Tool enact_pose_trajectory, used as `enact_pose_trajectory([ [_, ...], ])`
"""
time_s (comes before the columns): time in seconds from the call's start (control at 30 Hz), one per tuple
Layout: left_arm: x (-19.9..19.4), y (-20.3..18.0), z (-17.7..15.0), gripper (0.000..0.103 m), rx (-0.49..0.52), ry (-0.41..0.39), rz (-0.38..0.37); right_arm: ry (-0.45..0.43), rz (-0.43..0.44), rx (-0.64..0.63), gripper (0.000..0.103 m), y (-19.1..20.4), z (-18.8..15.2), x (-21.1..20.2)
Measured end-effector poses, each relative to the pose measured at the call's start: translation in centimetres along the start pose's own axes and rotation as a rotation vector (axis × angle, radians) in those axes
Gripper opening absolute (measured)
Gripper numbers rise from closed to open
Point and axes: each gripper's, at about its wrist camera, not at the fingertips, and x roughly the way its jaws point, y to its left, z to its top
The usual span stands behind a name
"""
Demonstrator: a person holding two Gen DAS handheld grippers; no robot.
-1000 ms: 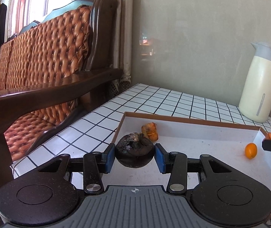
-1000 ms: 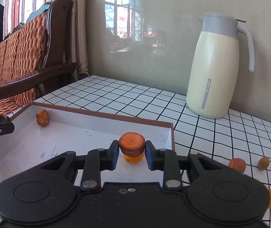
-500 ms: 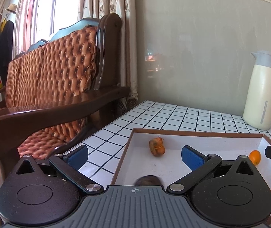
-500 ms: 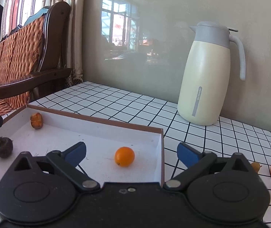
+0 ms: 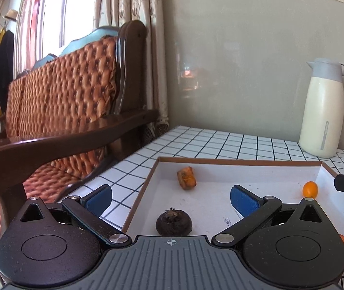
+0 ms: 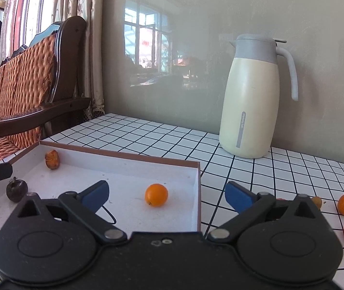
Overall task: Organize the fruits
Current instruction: 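Move both open tools back toward the remaining fruits on the table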
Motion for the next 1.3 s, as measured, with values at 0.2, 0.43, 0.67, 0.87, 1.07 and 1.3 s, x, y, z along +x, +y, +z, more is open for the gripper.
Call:
enact_pose_trajectory([
  [0.2, -1.3, -0.6, 0.0, 0.103, -0.03, -0.024, -0.015, -0.009, 0.003, 0.006, 0.097, -0.5, 0.0, -1.0],
  [0.43, -3.0, -2.2, -0.1, 0.103, -0.033, -0.033, -0.057, -0.018, -0.005, 0.016, 0.097, -1.5, -0.3, -2.4],
  [0.67, -5.0, -3.2, -0.5, 0.103, -0.035, -0.031, -0.081, -0.038, -0.013, 0.024, 0.097, -3.0, -0.7, -4.6],
  [0.87, -6.9, -4.7, -0.9, 0.103, -0.02, -0.043, -0.126, -0.034, -0.037, 0.018, 0.097, -4.3, -1.5, -6.1],
  [1.07, -7.7, -6.2, -0.9, 0.103, -0.013, -0.046, -0.165, -0.043, -0.064, 0.01, 0.097, -5.5, -1.9, -7.7],
  [1.3, -8.5, -8.7, -0.8, 0.103, -0.003, -0.055, -0.242, -0.058, -0.108, -0.024, 0.097, -7.3, -2.7, -9.9],
])
